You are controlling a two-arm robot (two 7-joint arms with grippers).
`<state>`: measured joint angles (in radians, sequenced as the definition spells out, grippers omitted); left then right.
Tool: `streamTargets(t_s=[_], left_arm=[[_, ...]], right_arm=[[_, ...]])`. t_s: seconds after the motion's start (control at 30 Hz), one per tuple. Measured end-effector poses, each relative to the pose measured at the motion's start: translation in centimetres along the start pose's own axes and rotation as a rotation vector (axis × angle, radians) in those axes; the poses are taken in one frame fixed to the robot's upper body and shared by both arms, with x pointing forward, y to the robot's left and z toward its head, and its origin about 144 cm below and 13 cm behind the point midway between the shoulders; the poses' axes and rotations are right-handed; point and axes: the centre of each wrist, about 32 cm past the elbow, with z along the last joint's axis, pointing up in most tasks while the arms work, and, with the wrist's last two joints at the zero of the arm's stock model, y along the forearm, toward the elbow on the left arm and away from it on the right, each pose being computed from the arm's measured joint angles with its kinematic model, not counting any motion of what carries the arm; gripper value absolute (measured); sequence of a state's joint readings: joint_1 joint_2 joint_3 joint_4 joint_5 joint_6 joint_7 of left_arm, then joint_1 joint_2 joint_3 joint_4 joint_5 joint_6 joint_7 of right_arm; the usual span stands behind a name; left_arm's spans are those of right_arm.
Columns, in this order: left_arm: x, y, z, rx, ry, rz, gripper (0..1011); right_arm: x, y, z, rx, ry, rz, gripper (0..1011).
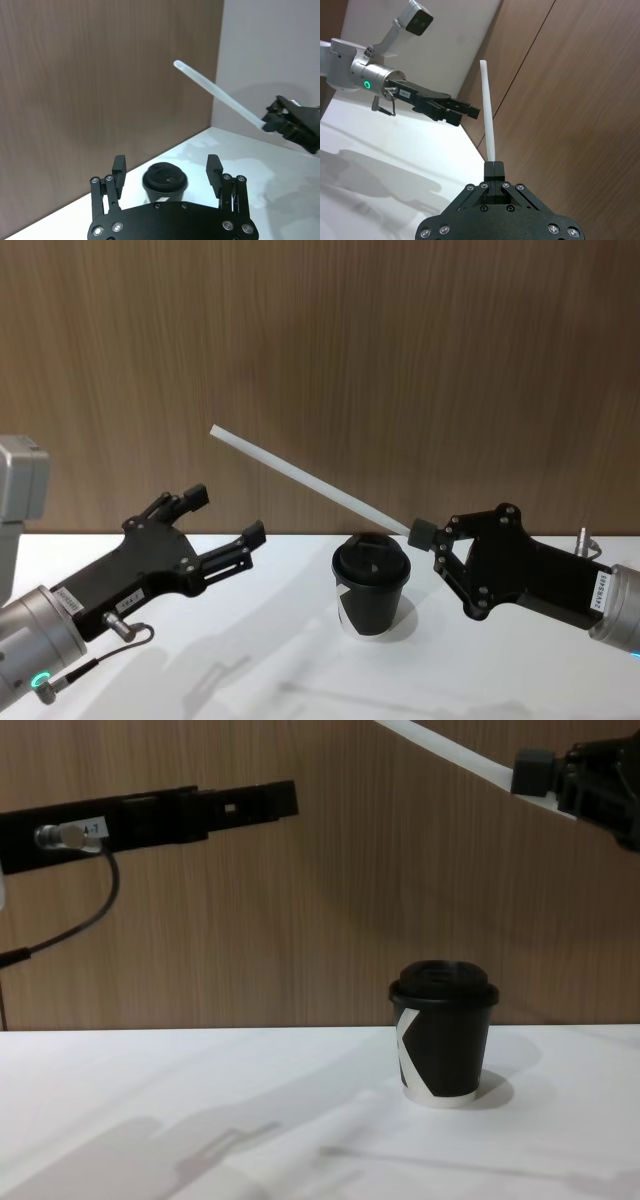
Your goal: Pick up the straw with one hand, pass it to the other hand, and insert it into the cup.
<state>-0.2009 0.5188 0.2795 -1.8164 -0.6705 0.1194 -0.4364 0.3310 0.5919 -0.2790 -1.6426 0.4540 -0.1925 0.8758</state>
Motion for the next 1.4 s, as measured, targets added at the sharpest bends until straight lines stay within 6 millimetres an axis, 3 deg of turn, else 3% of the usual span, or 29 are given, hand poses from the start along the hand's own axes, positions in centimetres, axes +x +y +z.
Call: streamTargets(t_s=[0.47,1.4], left_arm=[[0.4,0.2,0.0,-0.031,0.083,-0.076,1003],[0.4,-1.9,-0.7,-0.138,0.264,-0.172,1003]], right_arm=[[0.0,0.0,0.0,0.0,0.0,0.0,0],[0.0,0.0,0.0,0.0,0.0,0.0,0]])
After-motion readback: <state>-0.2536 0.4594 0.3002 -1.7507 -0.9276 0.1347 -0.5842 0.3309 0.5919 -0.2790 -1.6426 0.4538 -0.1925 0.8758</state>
